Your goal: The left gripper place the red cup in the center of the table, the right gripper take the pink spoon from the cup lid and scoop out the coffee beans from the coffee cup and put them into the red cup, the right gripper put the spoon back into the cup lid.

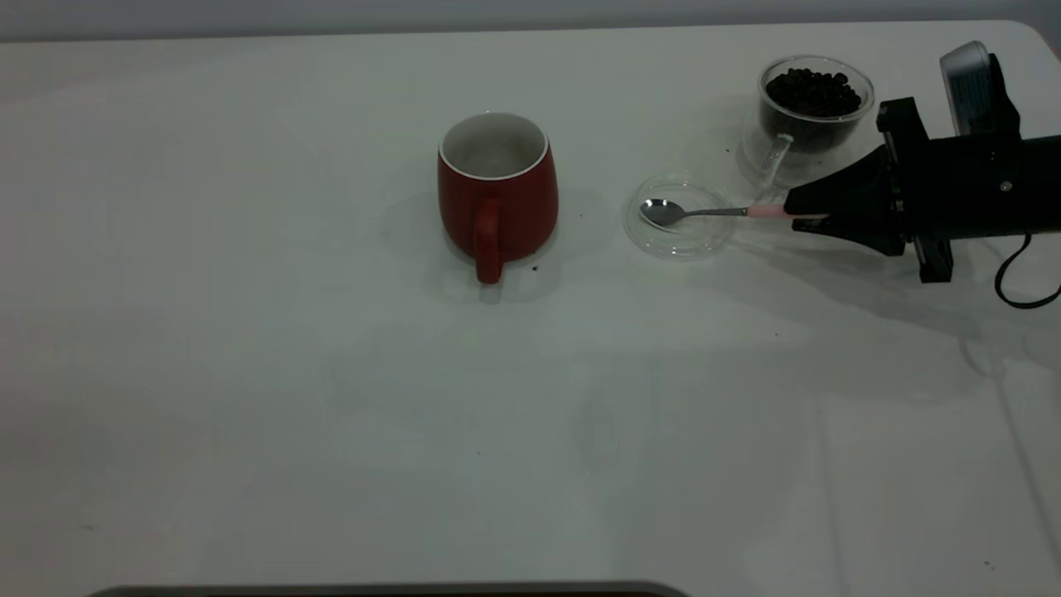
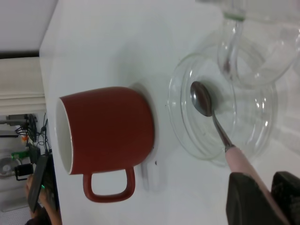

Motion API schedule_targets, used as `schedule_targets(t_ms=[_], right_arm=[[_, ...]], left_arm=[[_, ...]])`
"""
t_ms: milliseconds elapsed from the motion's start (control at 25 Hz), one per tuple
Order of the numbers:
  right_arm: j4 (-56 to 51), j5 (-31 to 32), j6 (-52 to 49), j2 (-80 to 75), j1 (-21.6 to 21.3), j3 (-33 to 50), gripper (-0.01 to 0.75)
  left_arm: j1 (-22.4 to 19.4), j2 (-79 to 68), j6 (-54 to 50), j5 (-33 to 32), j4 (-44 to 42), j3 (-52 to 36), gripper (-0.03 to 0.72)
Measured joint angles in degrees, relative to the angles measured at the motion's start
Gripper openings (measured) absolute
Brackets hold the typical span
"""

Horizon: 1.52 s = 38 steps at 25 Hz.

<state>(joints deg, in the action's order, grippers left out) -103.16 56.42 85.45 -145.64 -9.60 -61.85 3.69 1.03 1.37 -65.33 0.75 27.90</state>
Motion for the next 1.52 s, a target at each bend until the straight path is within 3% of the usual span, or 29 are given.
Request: schedule_targets(t_ms=[280,400,1000,1280,1520], right_arm=[[0.06,0.32,0.00,-0.36,0.00,-1.16,0.418],[0.06,0.32,0.00,-0.36,0.00,-1.16,0.474],[2.22,-1.62,-2.08,-0.30,-1.13,-1.18,0.487],[16.87,-4.67,-12.88,5.89,-6.13,-1.18,0.488],[38.75,-7.35,-35.16,20.06,-6.28,-1.18,0.488]], left_arm=[[0.00,0.00,0.05,0.00,0.00,0.00,0.569],[0.00,0.00,0.05,0.00,0.00,0.00,0.569],[0.00,0.00,0.10,0.00,0.00,0.00,0.569],[0.00,0.00,0.14,0.00,0.00,0.00,0.569],[0.00,0.00,0.14,0.00,0.00,0.00,0.569]])
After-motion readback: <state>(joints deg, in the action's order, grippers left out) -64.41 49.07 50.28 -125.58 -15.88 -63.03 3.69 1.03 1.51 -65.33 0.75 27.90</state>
